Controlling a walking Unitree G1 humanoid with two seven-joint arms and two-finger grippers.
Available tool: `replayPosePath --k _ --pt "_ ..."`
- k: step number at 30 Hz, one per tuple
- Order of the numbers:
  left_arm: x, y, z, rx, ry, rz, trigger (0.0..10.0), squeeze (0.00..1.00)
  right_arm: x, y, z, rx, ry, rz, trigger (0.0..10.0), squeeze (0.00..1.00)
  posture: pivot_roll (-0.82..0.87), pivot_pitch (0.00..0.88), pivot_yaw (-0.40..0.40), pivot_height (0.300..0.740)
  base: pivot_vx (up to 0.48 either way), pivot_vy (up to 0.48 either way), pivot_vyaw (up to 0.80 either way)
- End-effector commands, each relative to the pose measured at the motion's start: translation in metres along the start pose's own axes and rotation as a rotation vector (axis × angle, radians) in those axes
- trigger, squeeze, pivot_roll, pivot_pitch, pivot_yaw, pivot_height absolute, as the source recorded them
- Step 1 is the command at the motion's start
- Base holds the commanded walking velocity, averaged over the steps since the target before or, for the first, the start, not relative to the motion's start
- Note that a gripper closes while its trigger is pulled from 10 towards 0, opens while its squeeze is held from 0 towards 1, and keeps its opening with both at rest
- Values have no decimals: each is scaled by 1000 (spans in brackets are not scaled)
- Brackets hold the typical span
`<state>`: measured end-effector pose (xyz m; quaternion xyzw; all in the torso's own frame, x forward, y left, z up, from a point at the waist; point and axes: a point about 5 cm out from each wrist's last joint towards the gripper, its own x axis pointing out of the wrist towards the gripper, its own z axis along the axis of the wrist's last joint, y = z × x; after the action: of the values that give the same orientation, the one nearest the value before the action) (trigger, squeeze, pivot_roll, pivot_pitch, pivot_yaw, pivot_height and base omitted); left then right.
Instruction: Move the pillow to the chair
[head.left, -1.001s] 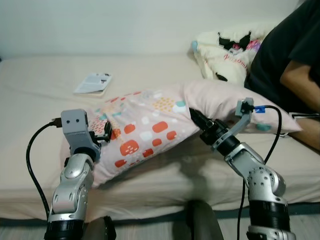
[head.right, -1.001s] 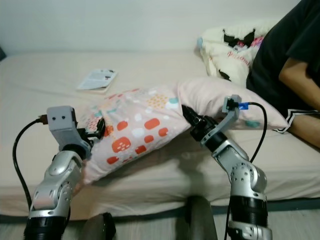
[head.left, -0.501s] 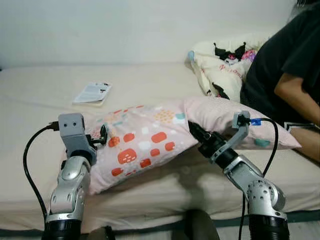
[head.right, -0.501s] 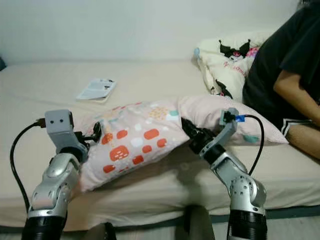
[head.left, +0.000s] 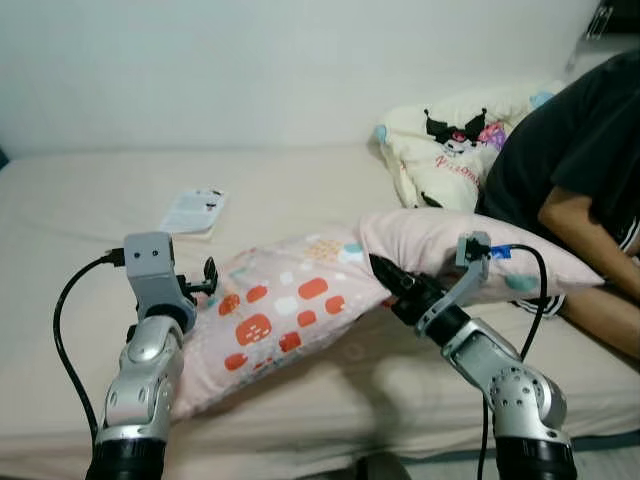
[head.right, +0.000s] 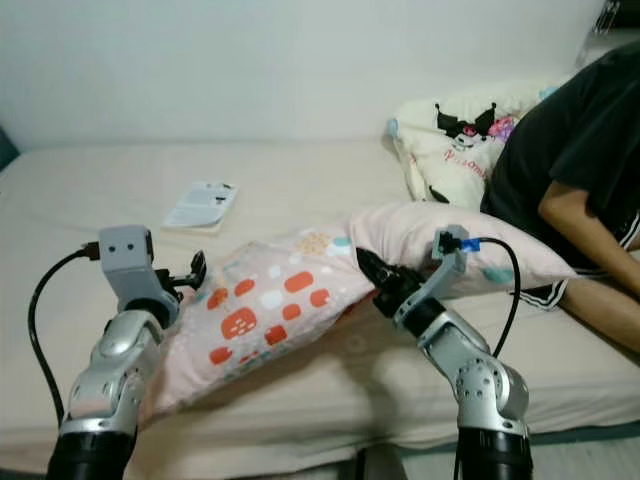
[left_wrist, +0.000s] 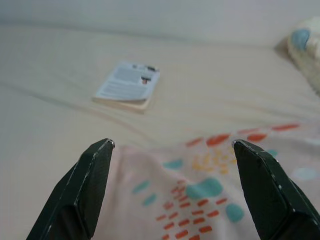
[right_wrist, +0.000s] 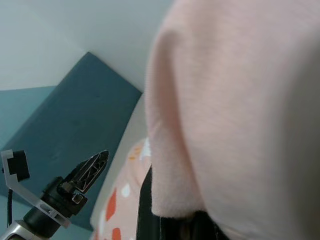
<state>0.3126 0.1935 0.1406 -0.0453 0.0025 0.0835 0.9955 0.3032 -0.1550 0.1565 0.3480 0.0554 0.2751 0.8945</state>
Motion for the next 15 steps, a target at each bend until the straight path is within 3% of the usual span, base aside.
replayPosePath --k 1,15 --pt "-2 2 -6 -2 17 10 10000 0 0 13 12 -35 -56 62 0 0 -67 5 -2 665 0 0 0" --pt "-3 2 -11 23 33 1 10000 0 0 10 10 -41 -50 40 0 0 -65 8 -1 720 0 0 0"
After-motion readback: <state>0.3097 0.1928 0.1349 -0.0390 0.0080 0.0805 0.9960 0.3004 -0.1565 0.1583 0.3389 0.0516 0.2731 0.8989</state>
